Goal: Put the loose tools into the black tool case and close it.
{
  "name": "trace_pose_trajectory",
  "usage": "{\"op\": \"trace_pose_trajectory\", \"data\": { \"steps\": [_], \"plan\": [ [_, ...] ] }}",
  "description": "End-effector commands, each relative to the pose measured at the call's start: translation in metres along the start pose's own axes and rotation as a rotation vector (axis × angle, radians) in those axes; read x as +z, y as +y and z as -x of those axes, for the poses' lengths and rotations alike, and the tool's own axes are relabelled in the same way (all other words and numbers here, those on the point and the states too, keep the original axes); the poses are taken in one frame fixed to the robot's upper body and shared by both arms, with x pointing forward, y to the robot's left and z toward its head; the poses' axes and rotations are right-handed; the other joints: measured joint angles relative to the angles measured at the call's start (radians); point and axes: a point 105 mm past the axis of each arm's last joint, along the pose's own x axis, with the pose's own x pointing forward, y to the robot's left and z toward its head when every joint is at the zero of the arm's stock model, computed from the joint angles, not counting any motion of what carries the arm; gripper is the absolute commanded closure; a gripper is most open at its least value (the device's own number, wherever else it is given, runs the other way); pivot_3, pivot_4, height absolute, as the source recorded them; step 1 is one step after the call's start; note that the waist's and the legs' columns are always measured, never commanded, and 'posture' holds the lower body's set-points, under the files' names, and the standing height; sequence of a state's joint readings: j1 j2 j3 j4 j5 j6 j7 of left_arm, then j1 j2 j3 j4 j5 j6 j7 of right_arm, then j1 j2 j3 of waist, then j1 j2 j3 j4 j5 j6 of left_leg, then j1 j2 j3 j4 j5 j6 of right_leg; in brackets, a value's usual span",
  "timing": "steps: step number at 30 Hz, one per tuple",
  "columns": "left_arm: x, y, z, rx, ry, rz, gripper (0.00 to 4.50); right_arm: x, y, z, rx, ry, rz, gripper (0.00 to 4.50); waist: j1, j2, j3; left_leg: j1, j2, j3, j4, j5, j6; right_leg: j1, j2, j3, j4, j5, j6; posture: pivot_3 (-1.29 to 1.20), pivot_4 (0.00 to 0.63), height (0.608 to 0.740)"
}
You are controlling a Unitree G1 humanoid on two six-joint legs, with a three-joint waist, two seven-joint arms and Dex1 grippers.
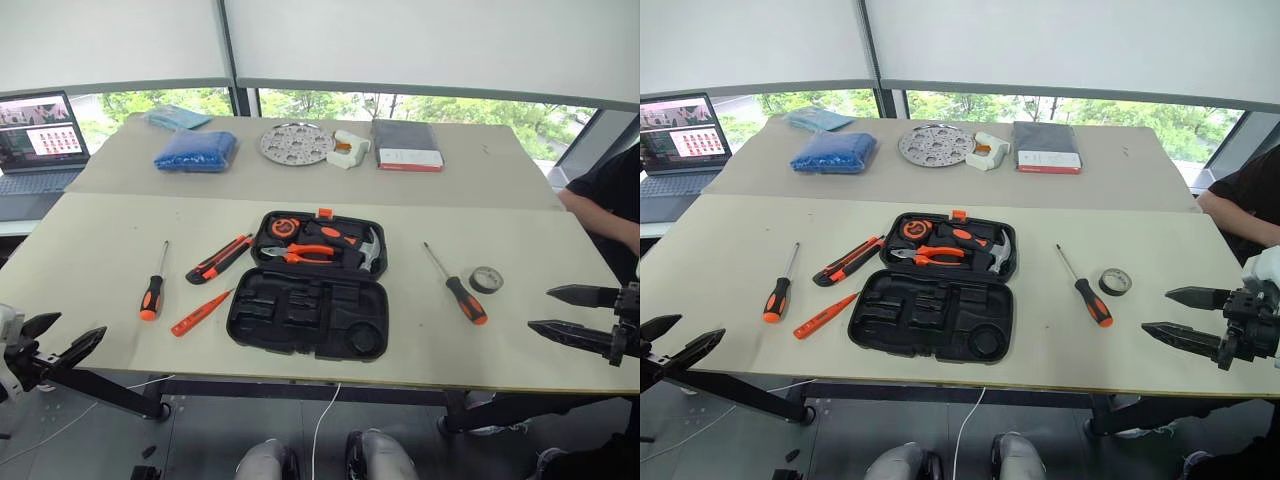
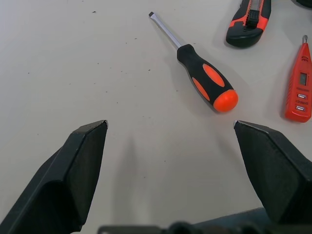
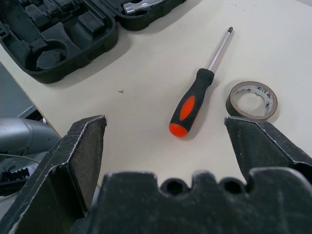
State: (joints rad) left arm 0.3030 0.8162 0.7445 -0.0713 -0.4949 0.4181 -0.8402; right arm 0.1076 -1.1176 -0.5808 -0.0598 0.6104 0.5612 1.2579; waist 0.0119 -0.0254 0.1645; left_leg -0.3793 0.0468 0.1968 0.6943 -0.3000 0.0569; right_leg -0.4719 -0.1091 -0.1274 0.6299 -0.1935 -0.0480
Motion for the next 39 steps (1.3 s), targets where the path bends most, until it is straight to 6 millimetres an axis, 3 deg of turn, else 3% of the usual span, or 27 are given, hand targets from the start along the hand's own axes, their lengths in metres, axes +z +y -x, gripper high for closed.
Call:
{"op": "trace_pose_trajectory", "data": {
  "steps": [1, 6, 12, 19, 23, 25, 27, 29, 32, 34, 39],
  "plan": [
    [0.016, -0.002, -0.002, -0.004, -0.017, 0.006, 0.07, 0.014, 0.005, -0.003, -0.001, -0.024, 0.050, 0.00, 0.000, 0.000, 0.000, 0.000, 0.000, 0.000, 0.000, 0.000, 0.000, 0.000, 0.000, 0.000, 0.000, 0.000, 0.000, 0.00, 0.150, 0.718],
    [0.031, -0.022, -0.028, -0.040, 0.057, 0.094, 0.07, 0.036, 0.023, -0.010, 0.052, -0.107, 0.129, 0.00, 0.007, 0.000, 0.000, 0.000, 0.000, -0.001, 0.000, 0.001, -0.002, 0.001, 0.001, 0.000, 0.001, 0.001, 0.001, 0.00, 0.150, 0.718],
    [0.040, -0.012, -0.061, 0.090, 0.160, 0.253, 0.07, 0.050, 0.092, -0.009, 0.264, -0.152, 0.231, 0.00, 0.019, 0.000, 0.000, 0.001, 0.000, -0.002, 0.000, 0.002, -0.002, 0.003, 0.003, 0.000, 0.001, 0.001, 0.002, 0.00, 0.150, 0.718],
    [0.042, -0.036, -0.095, -0.001, 0.235, 0.238, 0.07, 0.053, 0.167, 0.003, 0.415, -0.227, 0.348, 0.00, 0.023, -0.002, 0.001, 0.009, 0.000, -0.002, 0.000, 0.001, -0.003, 0.011, 0.005, 0.001, -0.001, 0.001, 0.002, 0.00, 0.150, 0.718],
    [0.021, -0.035, -0.107, 0.028, 0.347, 0.238, 0.07, 0.102, 0.123, -0.054, 0.461, -0.297, 0.377, 0.00, -0.019, -0.006, 0.003, 0.015, 0.000, 0.000, 0.002, -0.001, -0.005, 0.015, 0.001, 0.003, -0.002, 0.004, 0.006, 0.00, 0.150, 0.718],
    [0.011, -0.032, -0.110, 0.053, 0.397, 0.226, 0.07, 0.112, 0.121, -0.068, 0.484, -0.305, 0.390, 0.00, -0.024, -0.012, 0.005, 0.013, -0.001, -0.002, 0.000, -0.004, 0.001, 0.013, -0.004, -0.007, -0.009, 0.004, 0.006, 0.00, 0.150, 0.718],
    [0.007, -0.031, -0.116, 0.066, 0.403, 0.225, 0.07, 0.119, 0.122, -0.076, 0.500, -0.318, 0.403, 0.00, -0.018, -0.014, 0.004, 0.012, 0.000, -0.005, 0.001, 0.006, -0.006, 0.013, -0.004, -0.011, -0.006, 0.008, 0.001, 0.00, 0.150, 0.718],
    [0.004, -0.030, -0.120, 0.085, 0.407, 0.221, 0.07, 0.124, 0.124, -0.081, 0.510, -0.335, 0.411, 0.00, -0.004, -0.007, 0.002, 0.012, -0.001, -0.005, -0.001, 0.007, -0.008, 0.010, -0.005, -0.011, -0.002, 0.012, -0.007, 0.00, 0.150, 0.718],
    [-0.001, -0.029, -0.123, 0.090, 0.413, 0.229, 0.78, 0.128, 0.122, -0.086, 0.490, -0.353, 0.417, 0.00, 0.004, -0.004, 0.001, 0.010, 0.000, -0.005, -0.001, 0.009, -0.011, 0.005, -0.003, -0.012, 0.006, 0.011, -0.020, 0.00, 0.150, 0.718],
    [-0.005, -0.025, -0.121, 0.103, 0.413, 0.234, 1.49, 0.127, 0.119, -0.088, 0.476, -0.339, 0.423, 0.00, 0.003, -0.003, 0.000, 0.012, 0.000, -0.005, 0.000, 0.013, -0.006, 0.005, -0.003, -0.013, 0.013, 0.005, -0.024, 0.00, 0.150, 0.718],
    [-0.013, -0.014, -0.114, 0.154, 0.422, 0.244, 3.27, 0.123, 0.112, -0.094, 0.455, -0.314, 0.425, 0.00, -0.011, -0.003, 0.000, 0.012, 0.003, -0.007, 0.000, 0.010, -0.016, 0.005, -0.003, -0.015, 0.013, 0.000, -0.016, 0.00, 0.150, 0.718]
  ]
}}
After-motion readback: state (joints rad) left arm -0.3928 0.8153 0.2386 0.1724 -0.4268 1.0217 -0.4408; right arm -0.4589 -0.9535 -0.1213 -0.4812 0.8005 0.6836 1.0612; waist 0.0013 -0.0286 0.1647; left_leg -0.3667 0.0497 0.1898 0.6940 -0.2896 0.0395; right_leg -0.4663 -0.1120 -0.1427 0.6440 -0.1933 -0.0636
